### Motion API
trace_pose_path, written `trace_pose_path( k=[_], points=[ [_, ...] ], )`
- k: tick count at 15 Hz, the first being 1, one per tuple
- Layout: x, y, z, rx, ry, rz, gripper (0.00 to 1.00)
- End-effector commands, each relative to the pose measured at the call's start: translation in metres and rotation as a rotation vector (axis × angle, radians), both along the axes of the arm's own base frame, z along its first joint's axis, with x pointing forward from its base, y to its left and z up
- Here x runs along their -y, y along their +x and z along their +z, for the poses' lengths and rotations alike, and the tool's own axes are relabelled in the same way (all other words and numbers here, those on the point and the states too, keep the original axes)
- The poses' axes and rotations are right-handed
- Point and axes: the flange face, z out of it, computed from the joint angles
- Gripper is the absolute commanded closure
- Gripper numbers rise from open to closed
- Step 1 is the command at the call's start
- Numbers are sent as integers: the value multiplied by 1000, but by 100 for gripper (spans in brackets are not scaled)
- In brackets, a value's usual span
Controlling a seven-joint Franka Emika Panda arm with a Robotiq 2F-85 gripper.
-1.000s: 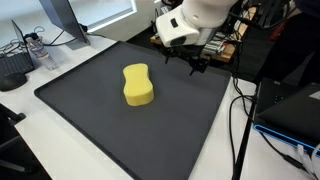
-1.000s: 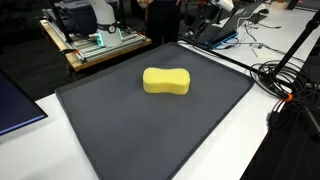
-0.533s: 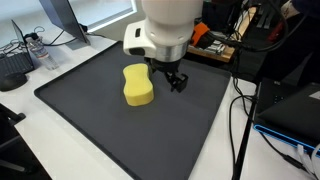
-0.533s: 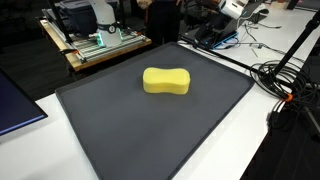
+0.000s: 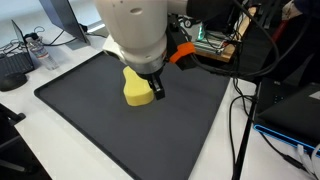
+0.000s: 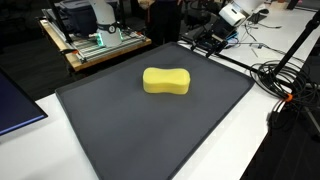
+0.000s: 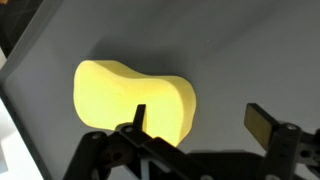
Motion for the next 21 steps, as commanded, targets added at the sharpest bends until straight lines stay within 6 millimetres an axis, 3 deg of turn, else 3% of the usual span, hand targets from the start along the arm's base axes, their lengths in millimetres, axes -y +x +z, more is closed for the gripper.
trace_pose_path(
  k=[1,5,15,21],
  points=[
    [16,14,-3,-17,-24,-186,0],
    [54,21,-5,-61,-14,-348,0],
    [167,70,27,159,293,-92,0],
    [232,61,32,82,411,6,0]
  ],
)
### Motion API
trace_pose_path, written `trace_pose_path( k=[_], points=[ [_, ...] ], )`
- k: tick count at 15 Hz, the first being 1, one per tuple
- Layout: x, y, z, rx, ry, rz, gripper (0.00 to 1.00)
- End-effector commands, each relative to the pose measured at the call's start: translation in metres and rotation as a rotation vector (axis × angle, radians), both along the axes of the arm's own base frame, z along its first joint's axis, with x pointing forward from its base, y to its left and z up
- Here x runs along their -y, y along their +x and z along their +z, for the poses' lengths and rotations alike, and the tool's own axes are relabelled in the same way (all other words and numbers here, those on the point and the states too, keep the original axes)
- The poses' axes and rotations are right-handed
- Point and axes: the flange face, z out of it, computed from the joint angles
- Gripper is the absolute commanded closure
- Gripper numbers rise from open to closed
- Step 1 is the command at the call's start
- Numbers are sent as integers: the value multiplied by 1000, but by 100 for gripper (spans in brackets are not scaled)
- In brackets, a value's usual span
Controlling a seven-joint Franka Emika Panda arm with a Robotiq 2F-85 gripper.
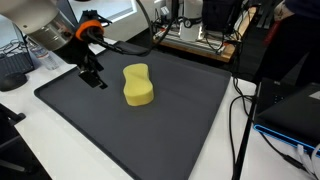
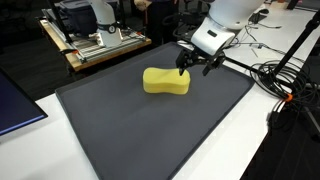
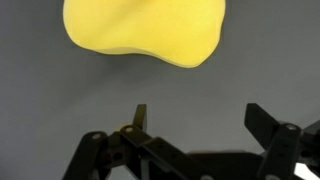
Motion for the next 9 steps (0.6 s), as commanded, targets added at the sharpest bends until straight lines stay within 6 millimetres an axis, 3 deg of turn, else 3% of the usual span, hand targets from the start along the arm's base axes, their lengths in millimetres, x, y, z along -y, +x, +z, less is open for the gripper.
trace_pose_path(
  k=[1,4,9],
  points=[
    [26,-5,12,-23,66,51,0],
    [43,-3,14,2,83,53,0],
    [40,-5,6,-18,39,52,0]
  ],
)
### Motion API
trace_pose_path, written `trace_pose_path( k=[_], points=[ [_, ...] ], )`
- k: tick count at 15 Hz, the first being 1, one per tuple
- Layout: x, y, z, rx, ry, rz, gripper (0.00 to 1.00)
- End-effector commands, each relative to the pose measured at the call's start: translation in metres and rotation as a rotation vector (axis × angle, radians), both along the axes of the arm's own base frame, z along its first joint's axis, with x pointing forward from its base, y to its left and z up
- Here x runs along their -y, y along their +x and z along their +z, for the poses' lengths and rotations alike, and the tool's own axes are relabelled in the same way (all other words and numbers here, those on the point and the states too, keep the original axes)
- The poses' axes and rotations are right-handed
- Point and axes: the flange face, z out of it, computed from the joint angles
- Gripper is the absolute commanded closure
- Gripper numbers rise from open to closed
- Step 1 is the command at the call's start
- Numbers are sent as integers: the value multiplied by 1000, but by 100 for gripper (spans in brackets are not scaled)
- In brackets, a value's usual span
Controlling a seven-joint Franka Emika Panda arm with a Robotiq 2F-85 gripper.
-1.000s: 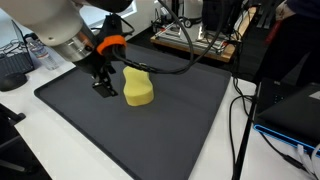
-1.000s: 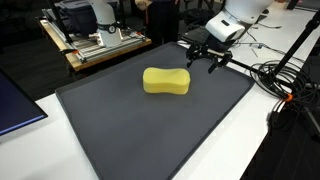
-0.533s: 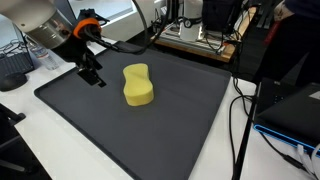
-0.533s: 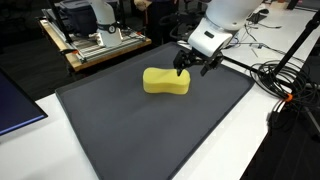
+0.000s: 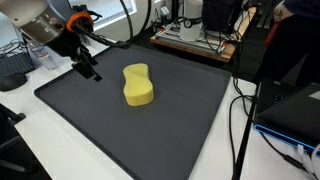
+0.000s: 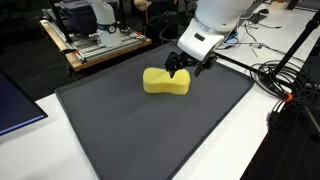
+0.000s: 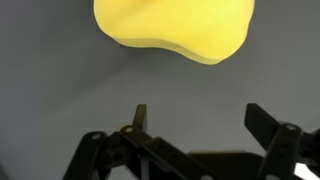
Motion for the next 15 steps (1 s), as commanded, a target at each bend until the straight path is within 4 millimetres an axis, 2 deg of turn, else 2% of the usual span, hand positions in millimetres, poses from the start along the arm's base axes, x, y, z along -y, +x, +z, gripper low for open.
trace_pose_path(
  k=[1,3,6,10,15],
  points=[
    [-1,0,0,0,0,1,0],
    [2,1,-3,-7,23,37,0],
    [19,-4,-3,-31,106,83,0],
    [51,-16,-6,-73,280,92,0],
    [92,-21,-18,3,489,129,0]
  ],
)
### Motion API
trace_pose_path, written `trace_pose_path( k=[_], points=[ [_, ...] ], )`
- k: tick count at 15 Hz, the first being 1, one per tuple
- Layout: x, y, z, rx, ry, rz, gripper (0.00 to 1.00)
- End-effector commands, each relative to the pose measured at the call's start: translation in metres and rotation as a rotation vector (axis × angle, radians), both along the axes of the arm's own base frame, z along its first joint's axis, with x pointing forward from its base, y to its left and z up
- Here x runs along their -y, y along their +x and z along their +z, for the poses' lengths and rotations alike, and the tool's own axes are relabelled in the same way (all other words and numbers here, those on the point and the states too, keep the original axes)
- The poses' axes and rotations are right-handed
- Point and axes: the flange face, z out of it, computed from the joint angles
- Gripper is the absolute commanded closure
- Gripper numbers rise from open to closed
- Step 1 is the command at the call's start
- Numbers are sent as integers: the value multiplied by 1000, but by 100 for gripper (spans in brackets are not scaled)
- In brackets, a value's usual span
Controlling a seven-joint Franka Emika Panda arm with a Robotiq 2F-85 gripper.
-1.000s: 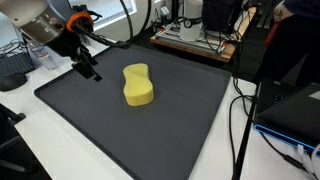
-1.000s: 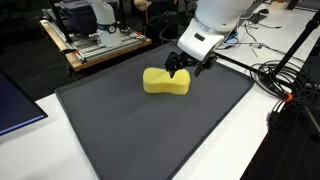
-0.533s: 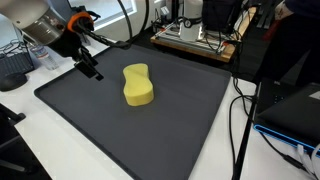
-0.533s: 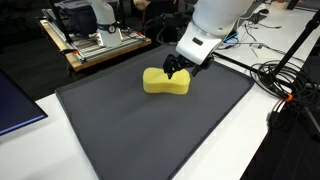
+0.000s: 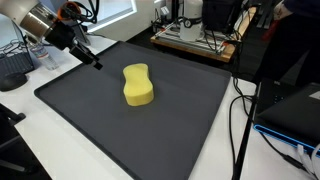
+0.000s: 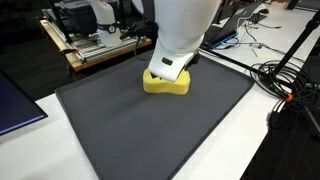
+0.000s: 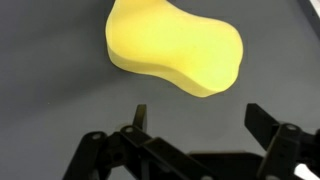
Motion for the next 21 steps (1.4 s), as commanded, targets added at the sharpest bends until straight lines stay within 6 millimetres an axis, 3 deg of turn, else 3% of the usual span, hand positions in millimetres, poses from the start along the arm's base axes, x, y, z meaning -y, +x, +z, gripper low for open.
trace_pose_path(
  k=[1,7,10,16,21],
  points=[
    [28,-1,-9,82,171,36,0],
    [81,-21,-29,167,272,189,0],
    [104,-35,-30,170,298,203,0],
    [129,-63,-18,107,305,153,0],
    [139,-90,-7,89,310,92,0]
  ],
)
